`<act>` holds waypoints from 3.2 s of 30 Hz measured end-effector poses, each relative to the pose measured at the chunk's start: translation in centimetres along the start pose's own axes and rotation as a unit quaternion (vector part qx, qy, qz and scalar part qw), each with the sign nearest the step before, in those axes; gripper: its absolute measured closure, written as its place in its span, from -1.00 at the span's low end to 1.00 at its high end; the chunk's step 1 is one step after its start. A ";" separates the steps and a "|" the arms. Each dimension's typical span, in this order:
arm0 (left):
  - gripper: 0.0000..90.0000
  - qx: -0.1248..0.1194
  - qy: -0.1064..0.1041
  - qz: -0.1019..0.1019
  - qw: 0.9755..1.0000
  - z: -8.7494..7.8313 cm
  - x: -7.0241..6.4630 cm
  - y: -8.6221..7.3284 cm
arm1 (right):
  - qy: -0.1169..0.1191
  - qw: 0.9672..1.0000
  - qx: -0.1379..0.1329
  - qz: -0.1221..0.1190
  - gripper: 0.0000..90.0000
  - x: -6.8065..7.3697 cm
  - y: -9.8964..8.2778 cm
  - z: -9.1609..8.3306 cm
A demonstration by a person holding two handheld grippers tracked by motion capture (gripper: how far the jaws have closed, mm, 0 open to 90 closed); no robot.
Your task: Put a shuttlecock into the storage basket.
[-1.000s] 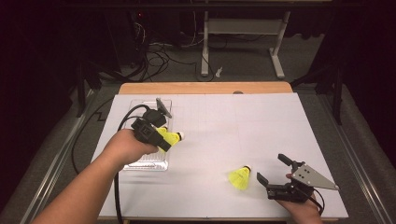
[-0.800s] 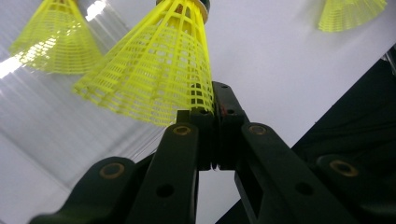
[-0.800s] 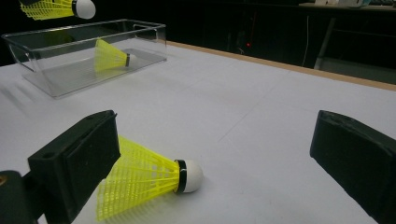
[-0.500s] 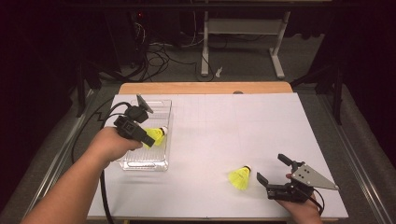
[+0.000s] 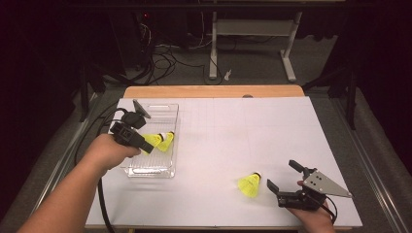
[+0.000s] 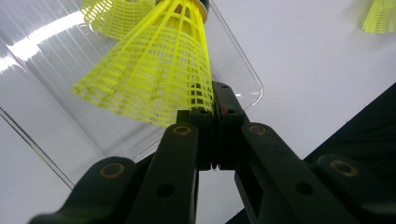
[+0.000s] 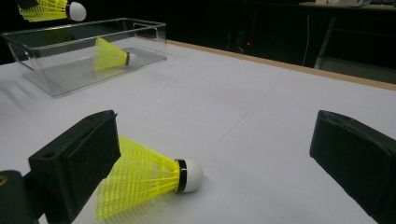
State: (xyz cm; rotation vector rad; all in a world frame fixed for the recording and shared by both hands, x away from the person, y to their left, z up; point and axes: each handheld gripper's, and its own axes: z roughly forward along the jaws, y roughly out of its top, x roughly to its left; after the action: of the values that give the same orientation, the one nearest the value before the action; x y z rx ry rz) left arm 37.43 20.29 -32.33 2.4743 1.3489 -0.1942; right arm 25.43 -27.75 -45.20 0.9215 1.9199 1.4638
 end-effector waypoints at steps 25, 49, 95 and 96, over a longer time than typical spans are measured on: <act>0.97 0.026 0.001 0.005 1.000 3.4 -0.3 0.4 | 0.001 1.000 -0.001 0.001 -0.94 0.0 0.0 -0.1; 0.95 0.021 0.002 0.004 1.000 4.6 -0.8 1.1 | 0.001 1.000 0.001 0.000 -0.94 0.0 0.0 -0.1; 0.90 0.023 0.000 0.001 1.000 7.4 -0.9 1.4 | 0.002 1.000 0.001 0.002 -0.93 -0.1 0.0 -0.1; 0.90 0.024 -0.001 0.000 1.000 7.5 -0.8 1.4 | 0.002 1.000 0.002 0.002 -0.93 -0.1 0.0 -0.1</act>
State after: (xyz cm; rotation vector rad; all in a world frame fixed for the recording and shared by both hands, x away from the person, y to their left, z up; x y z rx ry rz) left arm 38.38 16.46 -38.85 2.5126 1.3597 -0.2317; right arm 25.38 -27.86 -45.20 0.9242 1.9256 1.4665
